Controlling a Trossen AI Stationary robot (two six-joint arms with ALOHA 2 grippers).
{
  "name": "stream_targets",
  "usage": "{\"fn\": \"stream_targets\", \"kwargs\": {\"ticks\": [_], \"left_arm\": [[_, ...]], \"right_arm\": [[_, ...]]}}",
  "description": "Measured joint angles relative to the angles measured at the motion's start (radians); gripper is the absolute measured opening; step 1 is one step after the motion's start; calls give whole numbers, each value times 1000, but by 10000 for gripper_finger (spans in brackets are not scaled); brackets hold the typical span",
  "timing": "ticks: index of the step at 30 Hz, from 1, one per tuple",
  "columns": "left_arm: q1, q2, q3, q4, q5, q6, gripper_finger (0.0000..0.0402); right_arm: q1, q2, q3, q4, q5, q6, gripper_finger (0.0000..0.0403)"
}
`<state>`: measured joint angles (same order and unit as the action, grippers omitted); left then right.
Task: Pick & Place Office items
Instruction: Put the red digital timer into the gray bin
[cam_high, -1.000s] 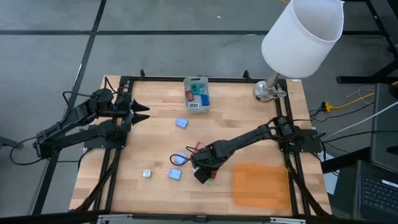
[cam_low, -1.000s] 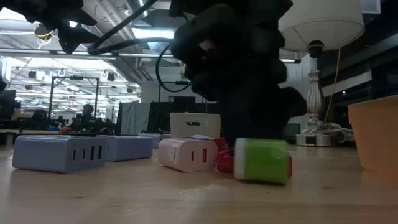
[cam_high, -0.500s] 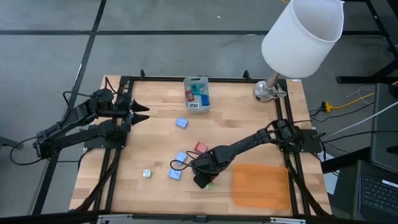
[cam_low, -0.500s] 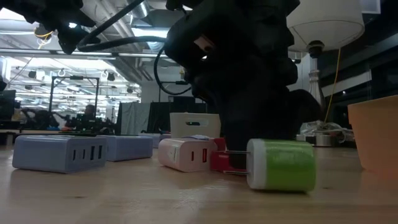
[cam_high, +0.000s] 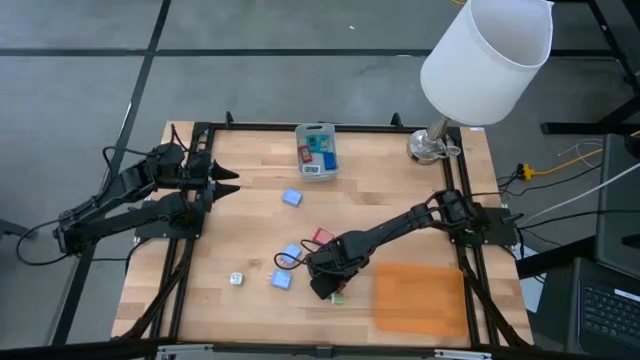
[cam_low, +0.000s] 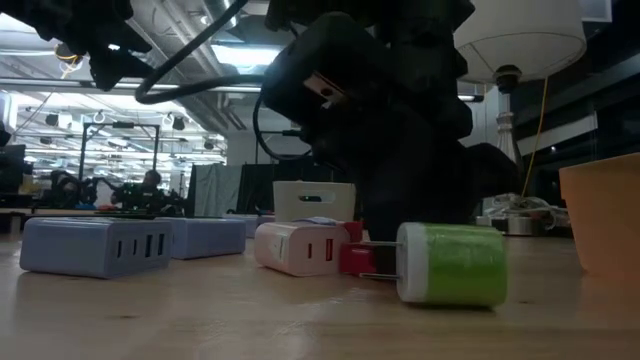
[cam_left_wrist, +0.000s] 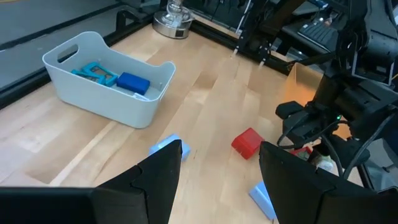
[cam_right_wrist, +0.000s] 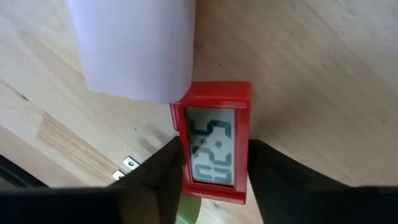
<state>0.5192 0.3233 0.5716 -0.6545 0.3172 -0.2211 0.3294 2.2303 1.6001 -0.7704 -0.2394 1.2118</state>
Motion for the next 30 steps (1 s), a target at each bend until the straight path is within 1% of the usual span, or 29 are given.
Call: {"fn": "stream_targets", "kwargs": {"ticks": [1, 2, 12, 18, 26, 30], "left_arm": [[0, 0, 0, 0, -1, 0, 212], [0, 0, 0, 0, -2, 0, 212], [0, 0, 0, 23, -1, 0, 212], [0, 0, 0, 53, 0, 0, 212], [0, 0, 0, 54, 3, -1, 212], [0, 0, 0, 53, 3, -1, 212]], "right_arm": [[-2, 0, 0, -1, 3, 0, 138], [-3, 0, 0, -1, 6, 0, 132], [-12, -12, -5, 6, 2, 27, 132], [-17, -60, -11, -10, 87, 62, 132], [-22, -162, -10, -10, 90, 74, 132], [-43, -219, -8, -12, 147, 68, 132]]}}
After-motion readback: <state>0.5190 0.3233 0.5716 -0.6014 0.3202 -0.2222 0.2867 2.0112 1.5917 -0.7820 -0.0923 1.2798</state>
